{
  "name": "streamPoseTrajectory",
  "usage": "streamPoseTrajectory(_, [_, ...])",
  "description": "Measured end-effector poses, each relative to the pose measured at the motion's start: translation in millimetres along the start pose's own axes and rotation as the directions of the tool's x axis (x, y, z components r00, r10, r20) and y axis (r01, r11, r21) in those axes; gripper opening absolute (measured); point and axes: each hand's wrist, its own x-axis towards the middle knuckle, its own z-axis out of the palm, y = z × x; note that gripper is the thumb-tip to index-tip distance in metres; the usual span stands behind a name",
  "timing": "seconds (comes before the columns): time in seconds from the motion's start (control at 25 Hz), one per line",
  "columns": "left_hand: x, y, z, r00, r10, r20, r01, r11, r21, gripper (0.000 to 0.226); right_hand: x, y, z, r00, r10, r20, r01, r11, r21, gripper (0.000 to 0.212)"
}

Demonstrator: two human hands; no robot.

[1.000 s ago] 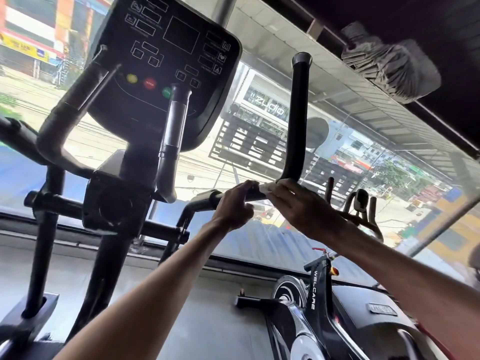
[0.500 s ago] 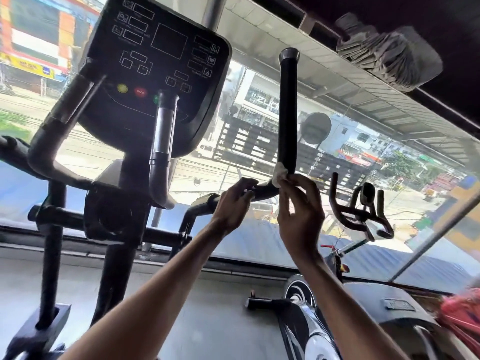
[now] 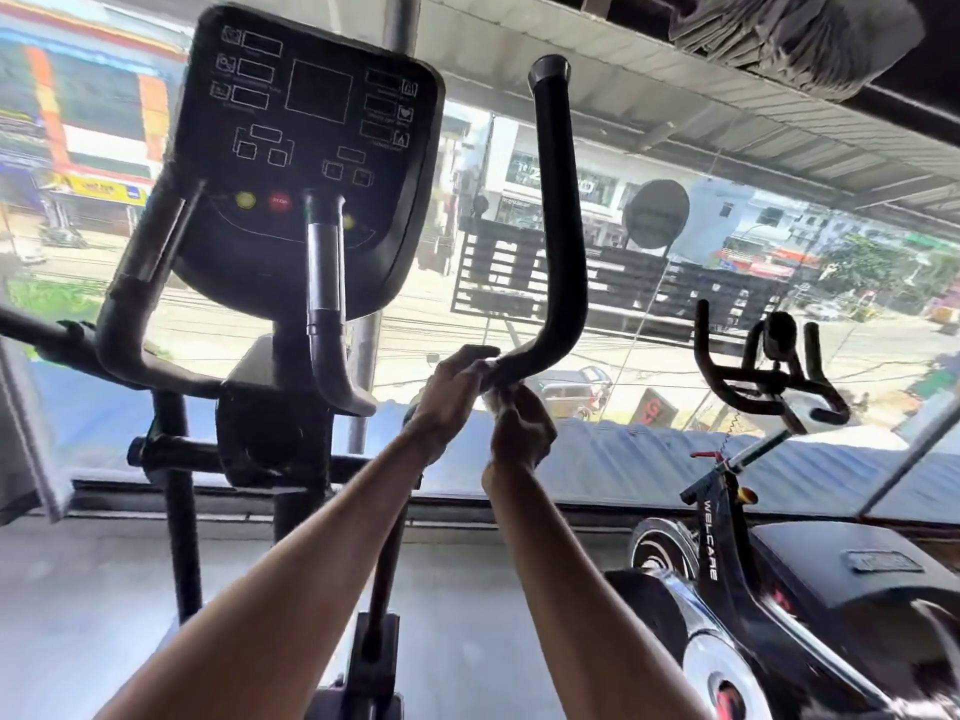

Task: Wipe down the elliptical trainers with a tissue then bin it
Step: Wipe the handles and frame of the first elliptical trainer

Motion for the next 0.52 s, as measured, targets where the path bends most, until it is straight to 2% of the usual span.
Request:
streamPoseTrajectory(0.08, [5.3,-5.8,-3.0,0.997,-0.053,-0.05,0.054,0.998,0.026,0.031,10.3,11.6,4.6,0.994,0.101,0.053,-0.1,0.995,-0.024,0.008])
streamPoseTrajectory(0.16, [9.5,-19.2,-7.8,0.981,-0.16,-0.113,0.157,0.987,-0.037,0.029,20.1,18.4,6.6,0.978,0.174,0.119,-0.163,0.982,-0.1,0.01])
streamPoseTrajectory(0.28, [8.2,-42.8,-13.7,0.938,-0.297,-0.179,0.288,0.955,-0.071,0.028,35.8,21.6,1.5,0.923,0.294,0.246,-0.247,0.947,-0.204,0.016])
streamPoseTrajectory(0.4, [7.0,-62.1,-17.0,0.909,-0.344,-0.236,0.335,0.939,-0.078,0.023,34.8,18.8,-11.2,0.83,0.394,0.395,-0.312,0.915,-0.257,0.028])
streamPoseTrajectory(0.52, [-2.5,-63.0,-15.6,0.884,-0.342,-0.318,0.334,0.939,-0.083,0.016,24.3,21.9,-27.2,0.698,0.464,0.545,-0.378,0.886,-0.27,0.025])
